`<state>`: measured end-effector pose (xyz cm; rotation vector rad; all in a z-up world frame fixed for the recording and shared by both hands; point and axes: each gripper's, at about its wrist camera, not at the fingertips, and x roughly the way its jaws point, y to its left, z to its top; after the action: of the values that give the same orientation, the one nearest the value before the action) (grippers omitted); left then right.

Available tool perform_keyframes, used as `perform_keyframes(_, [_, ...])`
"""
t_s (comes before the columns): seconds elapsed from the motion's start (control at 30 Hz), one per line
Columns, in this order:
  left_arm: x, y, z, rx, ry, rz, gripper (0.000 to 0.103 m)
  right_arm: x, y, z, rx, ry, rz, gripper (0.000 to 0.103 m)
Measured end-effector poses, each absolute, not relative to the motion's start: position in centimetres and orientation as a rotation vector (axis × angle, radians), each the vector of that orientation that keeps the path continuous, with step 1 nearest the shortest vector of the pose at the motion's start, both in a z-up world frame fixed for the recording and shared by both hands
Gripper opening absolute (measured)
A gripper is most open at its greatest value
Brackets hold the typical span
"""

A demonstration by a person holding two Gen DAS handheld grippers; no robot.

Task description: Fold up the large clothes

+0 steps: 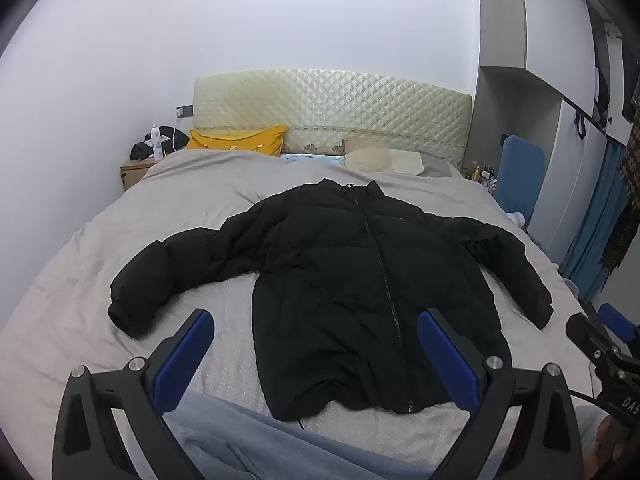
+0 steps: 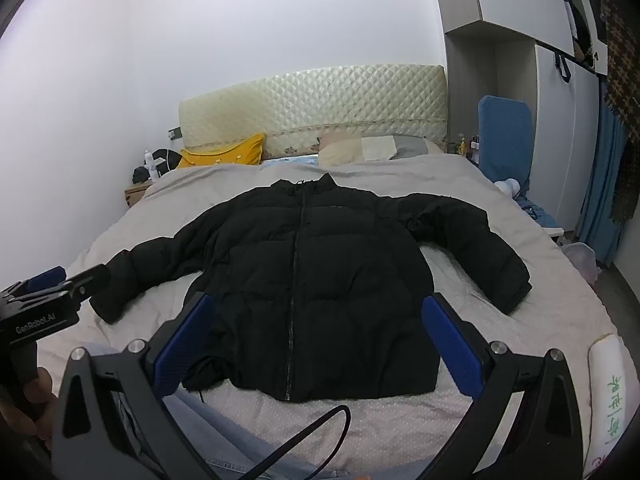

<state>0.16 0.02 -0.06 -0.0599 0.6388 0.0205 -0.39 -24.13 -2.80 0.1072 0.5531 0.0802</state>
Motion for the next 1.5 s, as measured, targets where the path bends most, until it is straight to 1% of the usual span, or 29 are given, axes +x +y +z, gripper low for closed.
perform_keyframes(0.47, [1.0,-0.7,-0.8,-0.027,0.624,-0.007,0.103,0.5,-25.4,-2.4,0.110,0.559,0.044,0.103])
perform_keyframes(0.9, [2.0,-1.5,-1.4,-0.007,0.652,-0.019,0.103,0.5,-25.9,-3.6,0.120,0.564,0.024,0.103])
perform_keyframes(1.5, [1.6,-1.4,-1.4,-0.014,0.637,0.020,0.103,0.2,-26.5,-3.8,0.127,0.567,0.034,0.103])
